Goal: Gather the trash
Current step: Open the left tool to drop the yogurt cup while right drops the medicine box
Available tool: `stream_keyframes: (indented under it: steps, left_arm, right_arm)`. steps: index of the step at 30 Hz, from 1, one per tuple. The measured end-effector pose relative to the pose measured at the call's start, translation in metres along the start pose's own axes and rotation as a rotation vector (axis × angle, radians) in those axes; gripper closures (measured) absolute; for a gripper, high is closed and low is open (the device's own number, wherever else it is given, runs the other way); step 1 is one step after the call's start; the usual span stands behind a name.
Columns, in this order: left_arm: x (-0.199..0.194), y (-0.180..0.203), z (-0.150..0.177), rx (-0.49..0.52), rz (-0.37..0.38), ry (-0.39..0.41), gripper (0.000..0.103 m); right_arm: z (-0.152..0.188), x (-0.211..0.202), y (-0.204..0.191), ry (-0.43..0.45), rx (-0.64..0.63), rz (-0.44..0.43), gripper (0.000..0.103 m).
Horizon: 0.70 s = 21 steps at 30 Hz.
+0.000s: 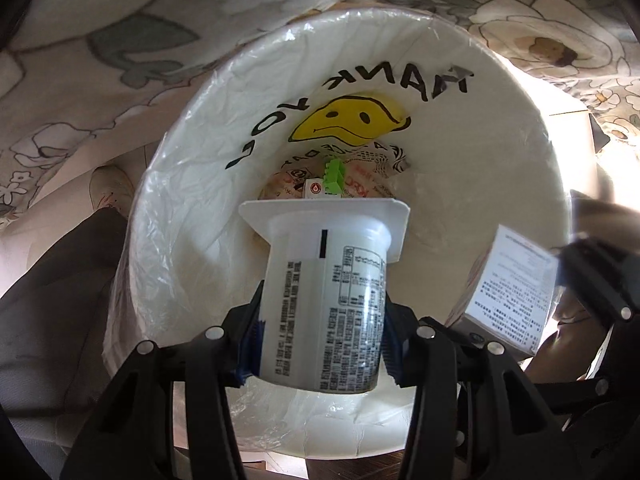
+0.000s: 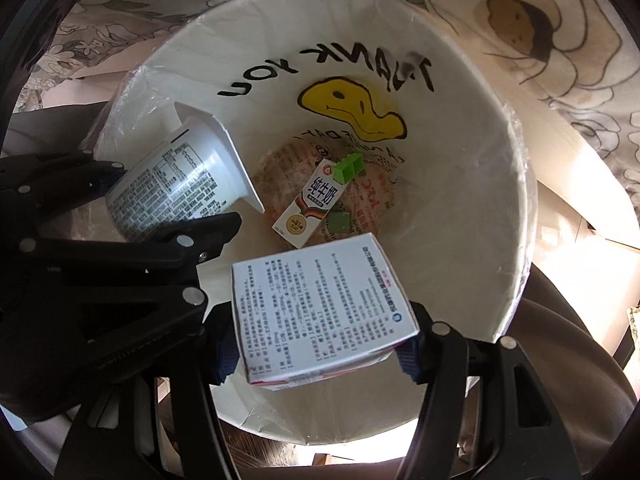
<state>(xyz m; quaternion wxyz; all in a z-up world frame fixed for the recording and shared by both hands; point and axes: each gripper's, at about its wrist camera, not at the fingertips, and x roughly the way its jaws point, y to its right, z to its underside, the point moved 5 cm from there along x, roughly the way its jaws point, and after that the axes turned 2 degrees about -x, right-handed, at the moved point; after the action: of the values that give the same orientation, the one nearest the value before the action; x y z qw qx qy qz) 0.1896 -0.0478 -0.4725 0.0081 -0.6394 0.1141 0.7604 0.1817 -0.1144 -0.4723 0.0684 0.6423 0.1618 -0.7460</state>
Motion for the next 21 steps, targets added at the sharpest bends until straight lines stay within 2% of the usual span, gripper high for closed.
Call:
stream_keyframes:
  steps: [8, 10, 21]
  left_arm:
    - [0.01, -0.002, -0.002, -0.009, -0.003, -0.037, 0.049]
    - [0.008, -0.002, -0.003, -0.011, 0.0, -0.021, 0.034]
    - [-0.003, -0.006, -0.002, -0.024, 0.025, -0.005, 0.033]
  right_arm:
    - [-0.004, 0.02, 0.005, -0.032, -0.01, 0.083, 0.037]
    - [-0.004, 0.023, 0.005, -0.042, -0.015, 0.096, 0.034]
    - [-0.004, 0.016, 0.004, -0.018, 0.003, 0.075, 0.034]
